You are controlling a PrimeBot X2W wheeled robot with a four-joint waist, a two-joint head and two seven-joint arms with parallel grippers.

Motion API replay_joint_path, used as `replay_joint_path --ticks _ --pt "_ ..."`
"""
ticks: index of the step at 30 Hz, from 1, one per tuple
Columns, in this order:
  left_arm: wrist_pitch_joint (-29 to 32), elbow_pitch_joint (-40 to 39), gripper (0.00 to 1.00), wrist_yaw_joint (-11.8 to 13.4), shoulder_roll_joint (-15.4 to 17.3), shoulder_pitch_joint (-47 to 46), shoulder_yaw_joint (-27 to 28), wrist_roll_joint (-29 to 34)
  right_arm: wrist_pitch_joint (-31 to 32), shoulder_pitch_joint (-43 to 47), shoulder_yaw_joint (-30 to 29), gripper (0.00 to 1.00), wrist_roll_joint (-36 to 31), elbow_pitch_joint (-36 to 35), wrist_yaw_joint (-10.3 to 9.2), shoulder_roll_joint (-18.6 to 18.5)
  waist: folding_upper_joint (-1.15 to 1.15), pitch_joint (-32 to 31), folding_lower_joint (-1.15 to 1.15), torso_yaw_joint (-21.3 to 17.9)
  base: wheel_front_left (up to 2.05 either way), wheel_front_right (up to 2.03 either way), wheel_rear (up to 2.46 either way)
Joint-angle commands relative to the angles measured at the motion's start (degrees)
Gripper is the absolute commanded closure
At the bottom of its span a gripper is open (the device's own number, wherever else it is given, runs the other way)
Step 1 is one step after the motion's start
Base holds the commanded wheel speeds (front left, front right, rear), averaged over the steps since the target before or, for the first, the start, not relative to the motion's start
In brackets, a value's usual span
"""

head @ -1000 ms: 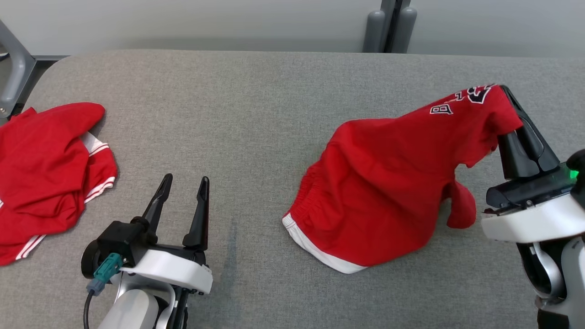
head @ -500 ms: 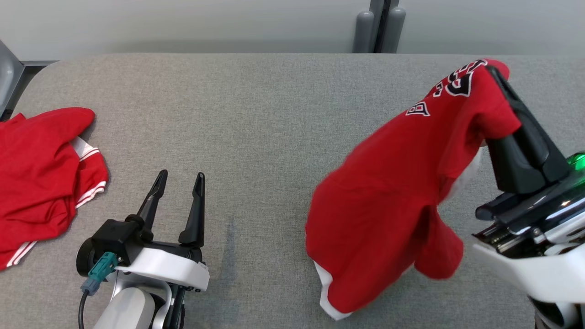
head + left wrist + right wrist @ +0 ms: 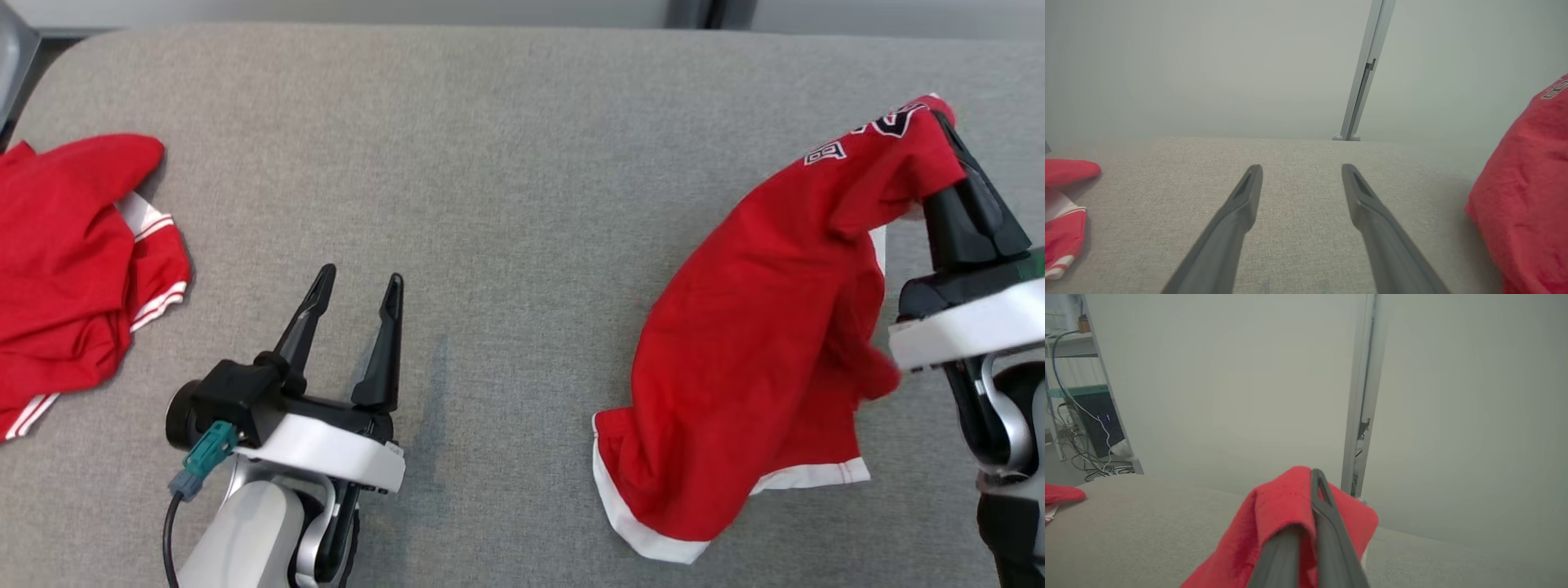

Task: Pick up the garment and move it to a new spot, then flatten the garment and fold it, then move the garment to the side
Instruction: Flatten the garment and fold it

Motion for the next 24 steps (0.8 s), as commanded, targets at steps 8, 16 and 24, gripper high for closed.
replay_joint_path --ticks 8,16,24 --pt "-0.11 -0.06 0.0 -1.79 -1.67 -3.72 1.0 1.68 -5.33 -7.61 -0.88 1.0 1.18 17.24 -0.01 -1.84 0.0 6.39 0.0 3.42 0.0 0.0 0.0" --pt "-0.07 1.11 0.0 -3.11 -3.22 -4.86 2.03 3.27 -7.25 -12.74 0.09 0.8 -0.83 28.28 -0.01 -2.49 0.0 7.51 0.0 3.87 0.0 0.0 0.0" --pt "-0.08 2.87 0.0 -3.95 -3.6 -2.96 3.23 4.02 -10.3 -9.67 1.11 0.0 -2.28 29.45 -0.01 -1.23 0.0 3.95 0.0 2.32 0.0 0.0 0.0"
